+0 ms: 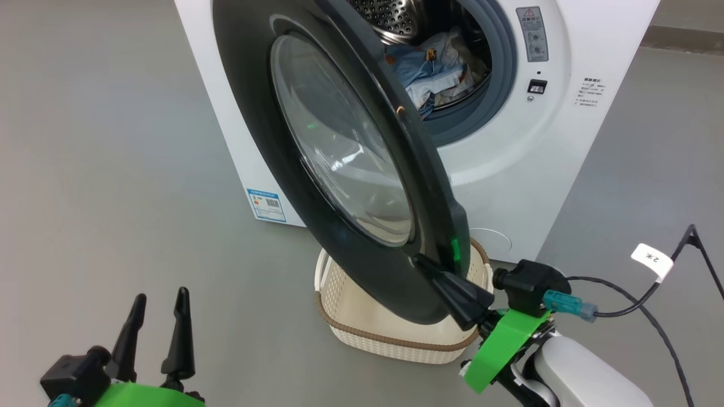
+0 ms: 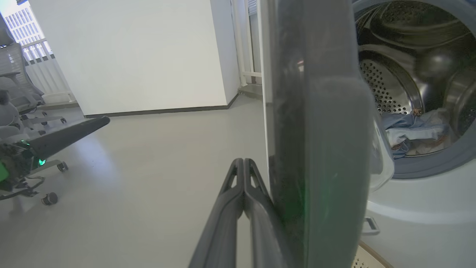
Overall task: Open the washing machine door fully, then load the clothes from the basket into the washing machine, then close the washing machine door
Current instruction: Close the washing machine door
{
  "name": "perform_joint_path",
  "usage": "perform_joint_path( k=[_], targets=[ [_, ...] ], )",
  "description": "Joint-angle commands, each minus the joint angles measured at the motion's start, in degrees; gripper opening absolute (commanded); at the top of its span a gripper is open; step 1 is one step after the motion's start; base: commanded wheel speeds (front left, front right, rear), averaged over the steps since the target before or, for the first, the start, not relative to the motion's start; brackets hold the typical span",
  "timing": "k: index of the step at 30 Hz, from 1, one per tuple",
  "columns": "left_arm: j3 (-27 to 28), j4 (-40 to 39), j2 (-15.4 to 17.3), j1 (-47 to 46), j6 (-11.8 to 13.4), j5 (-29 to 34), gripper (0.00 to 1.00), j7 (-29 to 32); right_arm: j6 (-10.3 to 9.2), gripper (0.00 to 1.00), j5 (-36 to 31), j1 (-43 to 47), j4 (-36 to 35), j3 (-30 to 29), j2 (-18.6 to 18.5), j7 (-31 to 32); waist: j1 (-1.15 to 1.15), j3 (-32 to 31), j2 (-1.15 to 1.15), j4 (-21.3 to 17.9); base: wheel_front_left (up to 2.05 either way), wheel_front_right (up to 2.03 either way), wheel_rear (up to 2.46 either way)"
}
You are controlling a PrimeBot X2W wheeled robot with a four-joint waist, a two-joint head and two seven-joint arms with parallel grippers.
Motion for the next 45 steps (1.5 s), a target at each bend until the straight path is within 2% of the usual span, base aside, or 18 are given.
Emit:
perform_joint_path(
  k=[1,14,25,45],
  targets=[
    [1.81,-1.47,0.93,-1.63,-0.15,-0.42,1.00,-0.37,0.08,0.00,0.56,-1.51,-0.67,-0.56,-0.28,-0.27,0.00,0.22,0.00,-0.05,0.00,0.00,0.00],
    [0.55,-2.50,1.84,-4.22,-0.15,-1.04,1.00,-0.37,0.08,0.00,0.27,-7.45,3.23,-8.01,-3.84,-0.27,0.00,6.82,0.00,-0.08,0.00,0.00,0.00],
    [-0.97,-3.18,1.87,-8.48,-0.15,-1.64,1.00,-0.37,0.08,0.00,2.16,-17.73,8.78,-10.73,-7.37,-0.27,0.00,14.81,0.00,1.99,0.00,0.00,0.00],
    [-1.99,-4.86,0.21,-12.82,-0.15,-2.39,1.00,-0.37,0.08,0.00,3.34,-35.65,18.65,-14.49,-10.81,-0.27,0.00,24.45,0.00,5.04,0.00,0.00,0.00]
  ],
)
